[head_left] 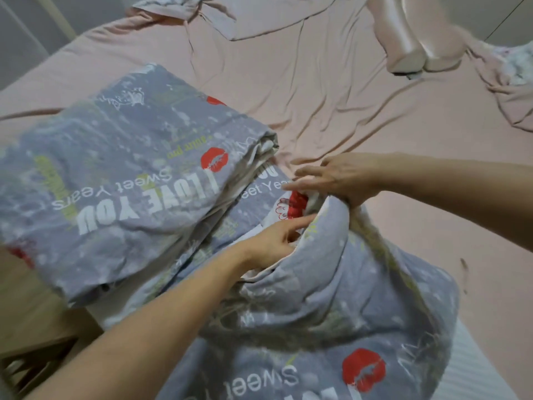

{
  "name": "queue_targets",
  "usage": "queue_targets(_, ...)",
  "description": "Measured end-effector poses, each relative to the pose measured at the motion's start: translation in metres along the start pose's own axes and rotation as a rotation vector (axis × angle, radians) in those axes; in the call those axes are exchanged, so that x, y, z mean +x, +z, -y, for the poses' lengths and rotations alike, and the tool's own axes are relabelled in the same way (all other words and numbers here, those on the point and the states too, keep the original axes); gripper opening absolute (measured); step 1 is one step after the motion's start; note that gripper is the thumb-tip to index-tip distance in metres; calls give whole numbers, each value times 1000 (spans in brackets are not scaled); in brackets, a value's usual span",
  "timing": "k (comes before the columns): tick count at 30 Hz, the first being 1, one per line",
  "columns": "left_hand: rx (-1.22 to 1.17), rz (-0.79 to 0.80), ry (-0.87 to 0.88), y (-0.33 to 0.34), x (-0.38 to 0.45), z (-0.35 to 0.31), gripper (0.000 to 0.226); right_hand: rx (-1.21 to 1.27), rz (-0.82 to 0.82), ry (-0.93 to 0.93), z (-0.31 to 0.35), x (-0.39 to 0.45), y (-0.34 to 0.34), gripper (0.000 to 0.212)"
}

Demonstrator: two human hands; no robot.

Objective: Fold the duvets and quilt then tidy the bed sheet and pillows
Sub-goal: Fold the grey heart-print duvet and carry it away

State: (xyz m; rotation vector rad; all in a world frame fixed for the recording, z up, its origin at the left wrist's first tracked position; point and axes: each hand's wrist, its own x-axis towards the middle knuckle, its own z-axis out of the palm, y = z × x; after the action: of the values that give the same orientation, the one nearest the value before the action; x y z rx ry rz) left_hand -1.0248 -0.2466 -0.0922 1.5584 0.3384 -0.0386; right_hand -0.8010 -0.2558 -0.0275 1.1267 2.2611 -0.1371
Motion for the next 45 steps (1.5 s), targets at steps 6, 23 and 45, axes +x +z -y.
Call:
queue_targets(6, 239, -53, -167, -7, -33, 11, 62, 13, 230, -257, 25, 33, -23, 58)
queue_targets(23, 467, -79, -1015, -65, -68, -5, 39, -115, 54, 739, 41, 69, -28, 26)
queue_targets(45, 590, -169, -265, 34, -306, 43, 40, 91, 58, -90, 246, 159, -79, 26)
